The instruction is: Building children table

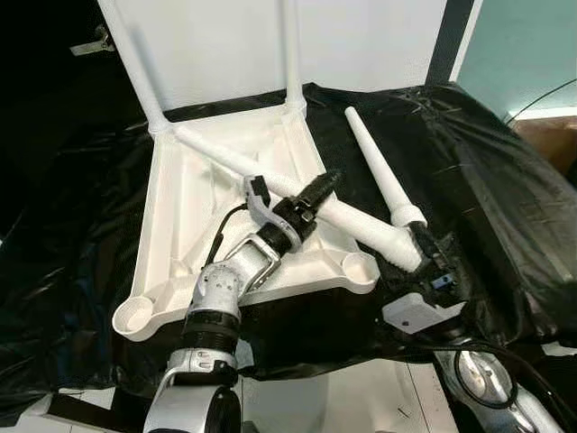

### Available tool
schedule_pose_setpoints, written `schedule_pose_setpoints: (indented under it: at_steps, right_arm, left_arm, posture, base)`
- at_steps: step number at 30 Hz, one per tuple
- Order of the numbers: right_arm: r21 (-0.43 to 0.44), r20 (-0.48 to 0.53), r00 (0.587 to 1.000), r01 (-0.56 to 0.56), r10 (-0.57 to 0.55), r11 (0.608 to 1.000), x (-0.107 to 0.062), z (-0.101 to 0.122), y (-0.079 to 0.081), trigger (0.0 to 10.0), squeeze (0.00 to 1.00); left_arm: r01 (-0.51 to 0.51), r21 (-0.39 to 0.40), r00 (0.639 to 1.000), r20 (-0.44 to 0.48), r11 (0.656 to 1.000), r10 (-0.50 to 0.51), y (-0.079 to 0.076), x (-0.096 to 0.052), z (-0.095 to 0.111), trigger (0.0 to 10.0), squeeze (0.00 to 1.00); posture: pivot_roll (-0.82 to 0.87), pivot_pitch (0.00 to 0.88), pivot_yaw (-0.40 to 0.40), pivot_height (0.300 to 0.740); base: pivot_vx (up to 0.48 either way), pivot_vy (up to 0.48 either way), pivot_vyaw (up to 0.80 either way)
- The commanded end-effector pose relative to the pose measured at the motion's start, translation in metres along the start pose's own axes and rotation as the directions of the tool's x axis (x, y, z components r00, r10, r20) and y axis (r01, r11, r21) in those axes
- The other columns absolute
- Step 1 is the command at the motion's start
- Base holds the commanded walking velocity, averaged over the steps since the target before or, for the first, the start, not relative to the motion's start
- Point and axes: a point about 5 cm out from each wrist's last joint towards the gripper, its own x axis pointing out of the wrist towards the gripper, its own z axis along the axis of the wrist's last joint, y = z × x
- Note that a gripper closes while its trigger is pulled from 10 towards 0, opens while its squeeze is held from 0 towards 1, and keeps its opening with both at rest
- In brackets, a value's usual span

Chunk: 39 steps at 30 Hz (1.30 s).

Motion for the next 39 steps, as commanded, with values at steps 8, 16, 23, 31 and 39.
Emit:
schedule_pose_setpoints:
  at_steps: [8, 16, 23, 31, 39]
  right_arm:
    - [0.046, -0.036, 0.998, -0.043, 0.044, 0.998, -0.002, -0.004, 0.008, 10.0, 0.00]
    - [0.136, -0.035, 0.999, -0.008, 0.013, 0.991, 0.008, 0.001, 0.003, 10.0, 1.00]
    - [0.395, -0.104, 0.990, -0.050, 0.098, 0.917, 0.010, 0.003, 0.012, 10.0, 0.00]
    - [0.566, -0.091, 0.965, -0.153, 0.246, 0.810, 0.009, 0.007, 0.025, 10.0, 0.00]
    - [0.731, -0.063, 0.948, -0.169, 0.312, 0.662, 0.021, 0.008, 0.025, 10.0, 0.00]
  left_arm:
    - [0.396, 0.051, 0.917, 0.014, 0.917, -0.398, -0.031, -0.007, 0.006, 0.0, 0.00]
    - [0.419, 0.080, 0.908, -0.021, 0.904, -0.419, -0.034, -0.010, 0.002, 0.0, 0.00]
    - [0.406, 0.159, 0.914, -0.077, 0.900, -0.398, -0.033, -0.009, -0.007, 0.0, 0.00]
    - [0.386, 0.237, 0.920, -0.167, 0.892, -0.354, -0.027, -0.009, -0.021, 0.0, 0.00]
    - [0.435, 0.280, 0.896, -0.231, 0.856, -0.380, -0.034, -0.011, -0.032, 0.0, 0.00]
  posture:
    - [-0.16, 0.040, 0.076, 0.740]
    - [-0.16, 0.039, 0.075, 0.740]
    - [-0.16, 0.038, 0.077, 0.740]
    - [-0.16, 0.033, 0.078, 0.740]
    - [-0.15, 0.033, 0.072, 0.740]
  base:
    - [0.000, 0.000, 0.00]
    - [0.000, 0.000, 0.00]
    - [0.000, 0.000, 0.00]
    - [0.000, 0.000, 0.00]
    - [0.000, 0.000, 0.00]
